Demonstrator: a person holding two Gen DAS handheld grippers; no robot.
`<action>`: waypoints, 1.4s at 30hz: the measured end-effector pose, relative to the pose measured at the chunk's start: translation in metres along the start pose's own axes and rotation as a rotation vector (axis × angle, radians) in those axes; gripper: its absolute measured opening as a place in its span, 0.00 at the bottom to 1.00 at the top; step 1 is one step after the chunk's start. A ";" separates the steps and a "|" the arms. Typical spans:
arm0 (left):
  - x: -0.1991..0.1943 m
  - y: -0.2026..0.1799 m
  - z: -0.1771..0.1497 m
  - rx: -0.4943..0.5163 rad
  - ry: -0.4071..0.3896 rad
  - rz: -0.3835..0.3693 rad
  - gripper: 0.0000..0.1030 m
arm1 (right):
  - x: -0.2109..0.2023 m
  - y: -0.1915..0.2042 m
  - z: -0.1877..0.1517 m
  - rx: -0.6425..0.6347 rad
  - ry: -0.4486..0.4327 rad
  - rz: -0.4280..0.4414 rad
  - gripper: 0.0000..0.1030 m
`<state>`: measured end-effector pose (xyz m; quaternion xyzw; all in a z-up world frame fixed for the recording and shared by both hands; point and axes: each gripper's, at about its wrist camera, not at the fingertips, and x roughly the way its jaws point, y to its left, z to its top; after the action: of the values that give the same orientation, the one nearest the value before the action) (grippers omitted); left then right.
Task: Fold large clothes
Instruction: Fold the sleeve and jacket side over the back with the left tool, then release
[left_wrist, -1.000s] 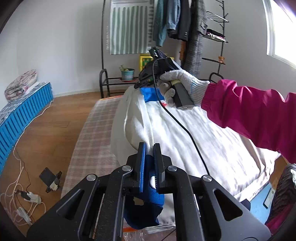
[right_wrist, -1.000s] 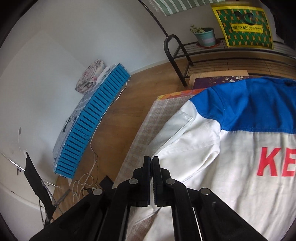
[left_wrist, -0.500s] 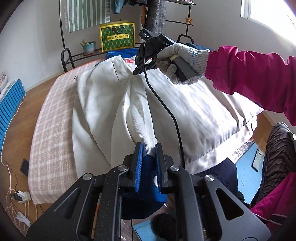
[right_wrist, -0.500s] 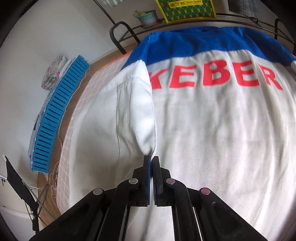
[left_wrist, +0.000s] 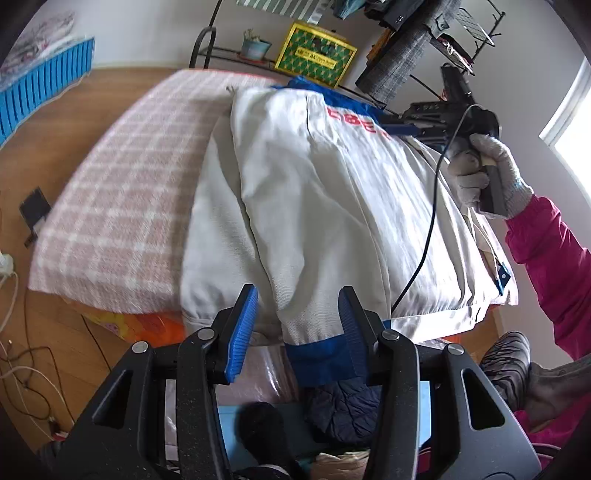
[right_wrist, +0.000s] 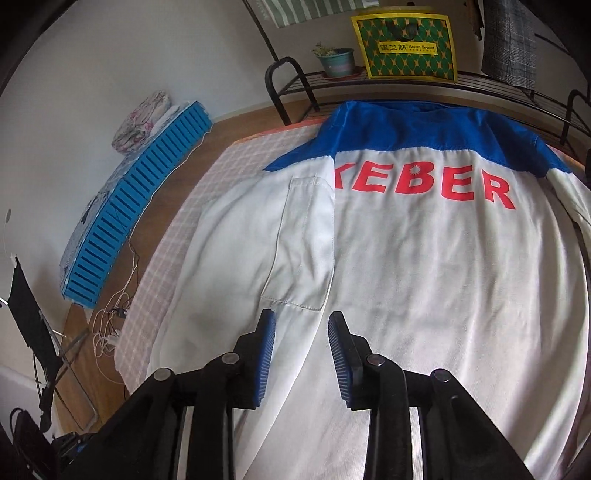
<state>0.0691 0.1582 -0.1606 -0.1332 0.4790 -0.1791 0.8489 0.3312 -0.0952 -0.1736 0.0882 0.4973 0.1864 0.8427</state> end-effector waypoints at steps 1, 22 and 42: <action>0.009 0.003 -0.003 -0.023 0.018 -0.005 0.45 | -0.005 0.006 -0.001 -0.023 -0.003 0.003 0.31; 0.069 0.016 -0.039 -0.242 0.031 -0.124 0.04 | 0.105 0.144 0.069 -0.251 0.000 -0.100 0.53; 0.035 0.030 -0.028 -0.209 -0.076 -0.049 0.03 | 0.234 0.171 0.109 -0.383 0.078 -0.329 0.05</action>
<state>0.0670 0.1690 -0.2137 -0.2394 0.4591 -0.1437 0.8434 0.4895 0.1592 -0.2520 -0.1623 0.4929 0.1409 0.8431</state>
